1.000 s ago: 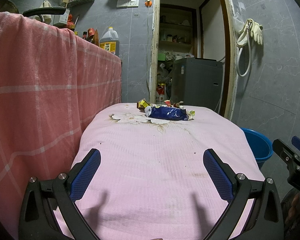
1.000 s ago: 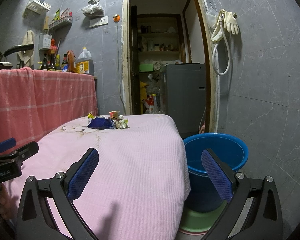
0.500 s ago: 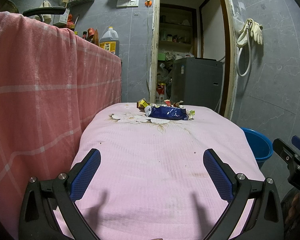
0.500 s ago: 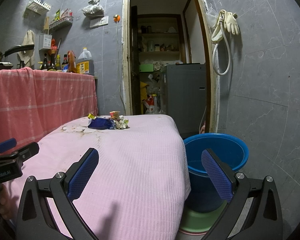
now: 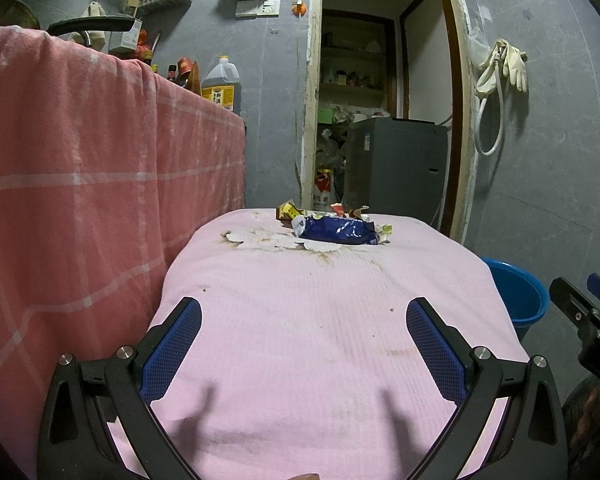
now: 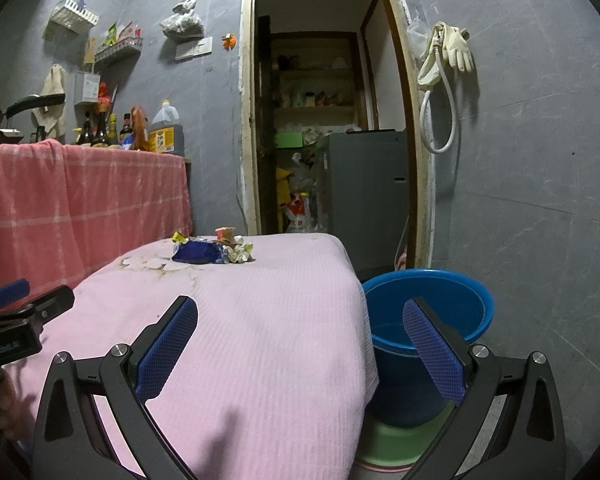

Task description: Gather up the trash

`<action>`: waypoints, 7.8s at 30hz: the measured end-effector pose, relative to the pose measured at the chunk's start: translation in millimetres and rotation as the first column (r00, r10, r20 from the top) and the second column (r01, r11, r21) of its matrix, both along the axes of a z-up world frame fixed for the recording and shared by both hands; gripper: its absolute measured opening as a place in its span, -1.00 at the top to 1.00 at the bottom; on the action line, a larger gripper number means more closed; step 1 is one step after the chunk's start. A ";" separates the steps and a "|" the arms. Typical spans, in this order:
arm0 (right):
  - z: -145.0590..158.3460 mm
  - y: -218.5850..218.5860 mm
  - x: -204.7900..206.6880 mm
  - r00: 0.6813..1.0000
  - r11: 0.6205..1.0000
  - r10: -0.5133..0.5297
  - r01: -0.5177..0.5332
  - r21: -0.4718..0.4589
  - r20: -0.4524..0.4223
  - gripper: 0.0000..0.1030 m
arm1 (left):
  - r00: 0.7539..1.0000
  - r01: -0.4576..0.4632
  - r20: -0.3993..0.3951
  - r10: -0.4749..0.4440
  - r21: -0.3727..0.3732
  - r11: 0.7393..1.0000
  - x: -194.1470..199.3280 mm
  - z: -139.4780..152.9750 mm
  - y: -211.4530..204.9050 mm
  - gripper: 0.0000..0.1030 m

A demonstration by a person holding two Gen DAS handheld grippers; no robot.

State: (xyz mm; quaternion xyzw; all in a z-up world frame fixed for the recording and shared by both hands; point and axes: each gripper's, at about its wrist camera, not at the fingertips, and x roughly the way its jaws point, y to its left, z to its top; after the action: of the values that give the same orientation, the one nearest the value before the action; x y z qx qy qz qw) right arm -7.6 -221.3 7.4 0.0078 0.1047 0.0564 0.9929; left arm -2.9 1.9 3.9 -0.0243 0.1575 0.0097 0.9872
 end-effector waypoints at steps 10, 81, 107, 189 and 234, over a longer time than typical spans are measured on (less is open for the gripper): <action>13.5 0.2 10.3 0.999 1.000 0.014 -0.015 0.024 0.048 -1.00 | 0.999 -0.030 0.041 0.030 0.010 0.999 5.8 15.8 3.7 -0.95; -17.0 39.1 313.7 0.736 0.881 0.474 -0.396 0.260 -0.483 0.28 | 0.855 -0.082 -0.505 -0.119 -0.358 0.930 295.8 13.7 30.0 0.32; -16.7 37.3 286.1 0.696 0.824 0.565 -0.455 0.337 -0.444 0.89 | 0.823 -0.034 -0.524 -0.221 -0.435 0.900 273.9 14.8 30.3 0.79; -18.1 -49.4 300.1 0.803 0.899 0.398 -0.242 0.366 -0.444 0.79 | 0.836 -0.101 -0.549 0.007 -0.140 0.985 268.2 1.1 -71.5 -0.03; -24.3 -67.9 290.5 0.814 0.881 0.405 -0.226 0.417 -0.416 0.79 | 0.817 -0.154 -0.566 0.107 -0.036 0.987 260.5 -1.9 -66.4 -0.24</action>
State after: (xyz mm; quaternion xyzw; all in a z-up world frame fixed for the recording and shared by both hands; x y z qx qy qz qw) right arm 282.9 -289.1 -16.9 0.1795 0.3415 0.2367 0.8917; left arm 257.7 -64.5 2.1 -0.0704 0.4393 0.0776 0.8922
